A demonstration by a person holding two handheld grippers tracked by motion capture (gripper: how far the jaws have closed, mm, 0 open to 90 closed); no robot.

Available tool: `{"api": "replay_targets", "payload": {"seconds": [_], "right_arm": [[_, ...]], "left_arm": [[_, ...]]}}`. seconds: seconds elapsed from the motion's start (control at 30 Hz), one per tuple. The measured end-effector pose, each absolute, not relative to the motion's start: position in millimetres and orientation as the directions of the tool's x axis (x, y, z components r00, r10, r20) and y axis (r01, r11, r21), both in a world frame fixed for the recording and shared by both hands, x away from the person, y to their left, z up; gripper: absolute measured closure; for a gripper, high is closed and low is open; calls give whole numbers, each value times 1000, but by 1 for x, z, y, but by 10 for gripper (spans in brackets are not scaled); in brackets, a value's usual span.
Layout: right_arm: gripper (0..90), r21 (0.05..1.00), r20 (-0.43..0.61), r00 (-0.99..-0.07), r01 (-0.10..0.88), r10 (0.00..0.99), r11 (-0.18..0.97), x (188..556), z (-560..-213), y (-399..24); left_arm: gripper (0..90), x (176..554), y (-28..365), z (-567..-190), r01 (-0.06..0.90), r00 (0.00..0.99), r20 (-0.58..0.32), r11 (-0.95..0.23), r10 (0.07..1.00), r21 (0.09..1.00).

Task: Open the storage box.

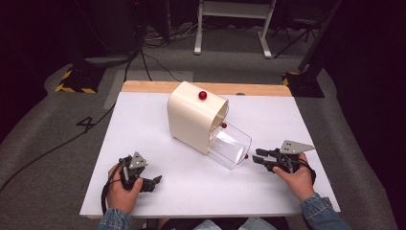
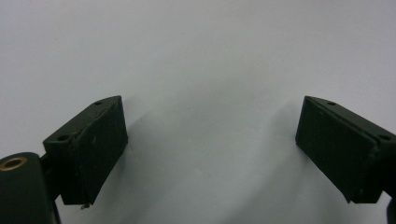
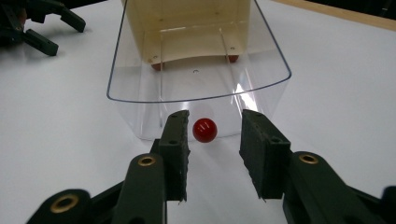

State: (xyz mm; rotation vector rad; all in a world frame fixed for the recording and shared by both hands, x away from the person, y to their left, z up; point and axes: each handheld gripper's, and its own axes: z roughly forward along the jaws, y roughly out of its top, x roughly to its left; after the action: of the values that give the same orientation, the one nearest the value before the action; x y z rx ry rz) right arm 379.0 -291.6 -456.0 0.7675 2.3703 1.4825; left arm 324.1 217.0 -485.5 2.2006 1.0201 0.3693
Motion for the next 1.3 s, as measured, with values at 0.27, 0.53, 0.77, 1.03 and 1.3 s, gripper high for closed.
{"api": "replay_targets", "payload": {"seconds": [0.27, 0.53, 0.77, 1.03, 1.3], "right_arm": [[600, 907, 46, -833, 266, 552, 326, 378, -424, -293], [601, 923, 4, -854, 203, 521, 326, 385, -393, -273], [599, 933, -8, -872, 170, 490, 317, 398, -380, -249], [599, 937, 6, -883, 169, 470, 305, 421, -379, -226], [622, 942, 15, -897, 161, 442, 295, 434, -390, -205]], "left_arm": [[93, 324, 217, -485, 563, 655, -23, -467, 756, 682], [93, 324, 217, -485, 564, 655, -24, -468, 755, 680], [92, 324, 217, -486, 560, 653, -18, -468, 757, 684], [93, 323, 216, -486, 561, 649, -17, -464, 760, 686], [94, 322, 216, -486, 560, 650, -14, -467, 760, 684]]}}
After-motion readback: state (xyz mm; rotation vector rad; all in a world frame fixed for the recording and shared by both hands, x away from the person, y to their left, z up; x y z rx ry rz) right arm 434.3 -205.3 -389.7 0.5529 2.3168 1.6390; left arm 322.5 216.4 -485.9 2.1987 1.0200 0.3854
